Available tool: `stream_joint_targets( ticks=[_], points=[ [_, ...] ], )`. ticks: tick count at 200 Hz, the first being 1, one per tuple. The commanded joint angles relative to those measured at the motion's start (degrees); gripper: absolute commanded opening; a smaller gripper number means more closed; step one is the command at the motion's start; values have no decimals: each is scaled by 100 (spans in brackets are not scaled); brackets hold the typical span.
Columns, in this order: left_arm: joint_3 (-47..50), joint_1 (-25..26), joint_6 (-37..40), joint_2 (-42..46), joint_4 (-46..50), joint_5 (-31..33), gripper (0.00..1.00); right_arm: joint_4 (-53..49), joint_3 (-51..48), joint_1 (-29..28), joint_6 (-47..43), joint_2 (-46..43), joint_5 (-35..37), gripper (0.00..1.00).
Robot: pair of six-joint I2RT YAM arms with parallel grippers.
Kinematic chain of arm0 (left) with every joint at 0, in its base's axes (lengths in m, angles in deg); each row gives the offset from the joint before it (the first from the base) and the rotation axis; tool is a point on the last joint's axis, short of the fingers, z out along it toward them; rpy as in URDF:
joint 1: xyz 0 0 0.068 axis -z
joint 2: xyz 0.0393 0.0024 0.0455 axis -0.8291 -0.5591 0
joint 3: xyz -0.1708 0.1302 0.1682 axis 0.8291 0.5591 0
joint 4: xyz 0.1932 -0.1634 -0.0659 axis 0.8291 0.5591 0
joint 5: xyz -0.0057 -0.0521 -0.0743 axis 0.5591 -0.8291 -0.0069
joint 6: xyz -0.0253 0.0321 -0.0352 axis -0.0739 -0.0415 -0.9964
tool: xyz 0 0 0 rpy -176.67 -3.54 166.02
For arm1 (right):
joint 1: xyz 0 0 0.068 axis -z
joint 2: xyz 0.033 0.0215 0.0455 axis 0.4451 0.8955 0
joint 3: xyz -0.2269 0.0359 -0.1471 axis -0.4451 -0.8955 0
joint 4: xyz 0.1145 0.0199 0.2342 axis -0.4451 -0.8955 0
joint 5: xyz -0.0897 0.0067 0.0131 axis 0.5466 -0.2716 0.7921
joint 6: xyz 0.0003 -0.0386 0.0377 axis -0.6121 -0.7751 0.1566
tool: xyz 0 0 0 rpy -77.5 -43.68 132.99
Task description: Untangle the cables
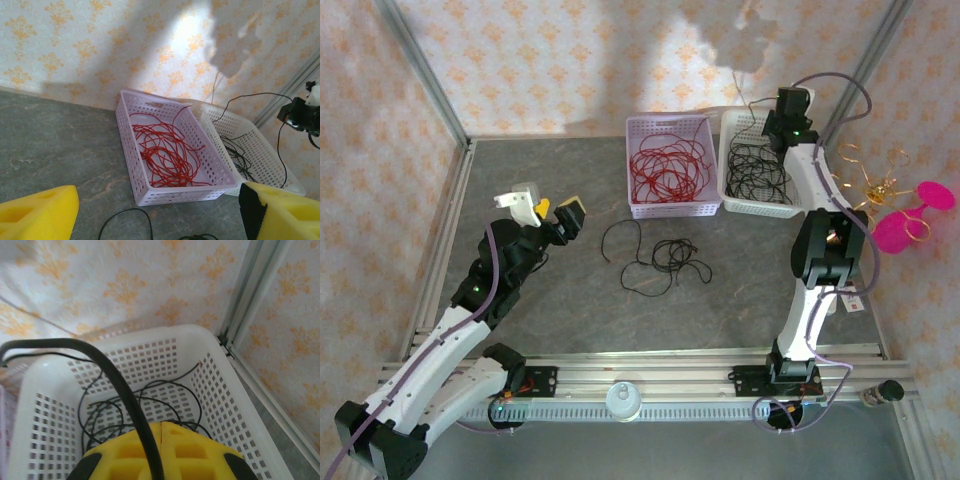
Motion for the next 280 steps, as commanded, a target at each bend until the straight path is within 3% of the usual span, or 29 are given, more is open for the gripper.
stream_joint_targets(
  ticks=[1, 39, 107, 162, 209, 239, 280],
  points=[
    [32, 49, -98, -52, -200, -136, 82, 223, -222, -205, -156, 293, 539, 0],
    [53, 52, -126, -71, -191, -145, 82, 410, -519, -502, -215, 572, 677, 0],
    [104, 48, -118, -71, -110, -162, 82, 160, -372, -383, -124, 1376, 544, 0],
    [158, 47, -153, -141, -217, -198, 82, 23, -572, -363, -41, 1184, 573, 0],
    [175, 51, -120, -126, -191, -181, 82, -161, -1110, -322, -89, 698, 750, 26],
    [227, 49, -151, -141, -270, -241, 82, -225, -1180, -320, -200, 609, 762, 52],
    [219, 54, -181, -116, -261, -234, 82, -416, -793, -355, -188, 380, 777, 55]
  ],
)
